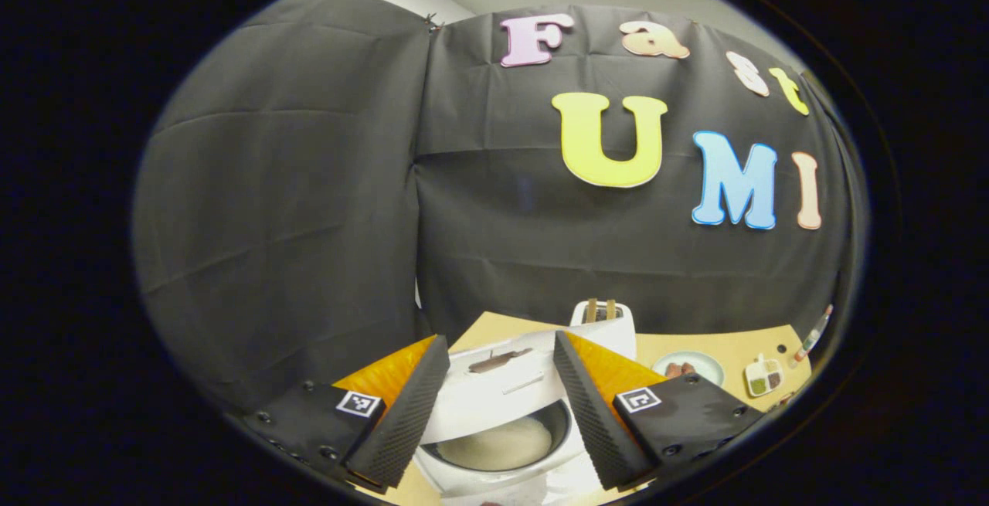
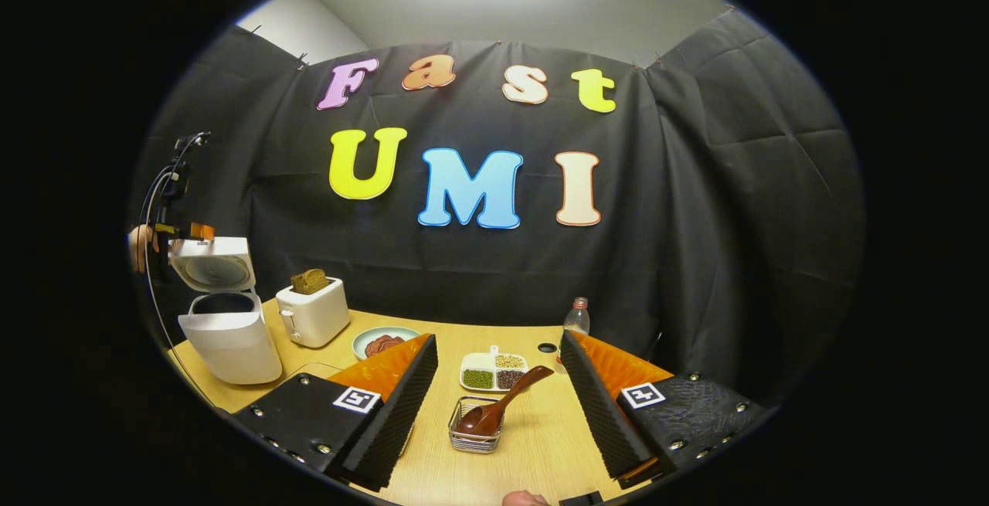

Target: Close the left gripper, press the button to open the rice cooker; take a wooden spoon from the chopstick holder with the right hand, scoop a spoonful of rice and pour it into the rice cooker, then put the wooden spoon back into the chopstick holder.

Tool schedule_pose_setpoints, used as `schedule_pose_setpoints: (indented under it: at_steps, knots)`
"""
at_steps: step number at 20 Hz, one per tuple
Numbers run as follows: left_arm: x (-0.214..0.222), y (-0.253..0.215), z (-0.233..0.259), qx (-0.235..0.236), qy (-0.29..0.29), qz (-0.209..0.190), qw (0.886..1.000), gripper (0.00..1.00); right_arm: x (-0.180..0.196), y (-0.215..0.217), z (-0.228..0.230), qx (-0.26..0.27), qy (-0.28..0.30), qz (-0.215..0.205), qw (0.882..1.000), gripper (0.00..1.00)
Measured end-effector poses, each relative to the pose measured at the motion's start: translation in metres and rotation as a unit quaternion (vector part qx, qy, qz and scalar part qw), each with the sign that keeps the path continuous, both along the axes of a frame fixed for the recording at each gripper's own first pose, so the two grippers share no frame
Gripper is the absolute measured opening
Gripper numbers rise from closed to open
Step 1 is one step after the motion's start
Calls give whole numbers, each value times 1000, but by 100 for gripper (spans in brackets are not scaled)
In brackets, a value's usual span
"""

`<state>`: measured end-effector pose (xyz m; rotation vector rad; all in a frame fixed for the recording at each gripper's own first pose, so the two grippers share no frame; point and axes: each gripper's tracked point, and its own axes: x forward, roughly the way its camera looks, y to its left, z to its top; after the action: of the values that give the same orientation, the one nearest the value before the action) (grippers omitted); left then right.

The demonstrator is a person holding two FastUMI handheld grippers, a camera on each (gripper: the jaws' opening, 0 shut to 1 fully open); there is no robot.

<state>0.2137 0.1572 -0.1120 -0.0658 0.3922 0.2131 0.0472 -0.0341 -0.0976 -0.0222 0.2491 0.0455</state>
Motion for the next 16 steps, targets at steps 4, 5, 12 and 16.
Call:
schedule_pose_setpoints:
  at_steps: [4,5,12,16]
  knots:
    - [-18,-12,-22,8,12,-9,1000,95,2,4,-2,-3,3,9,1000,98]
    - [-22,-14,-26,7,16,-10,1000,94,2,4,-3,-2,4,10,1000,98]
    - [-37,-30,-56,-13,37,-13,999,95,-1,8,-5,-2,7,14,1000,98]
    - [-42,-34,-67,-7,42,-20,999,94,-1,7,-5,-6,7,12,1000,98]
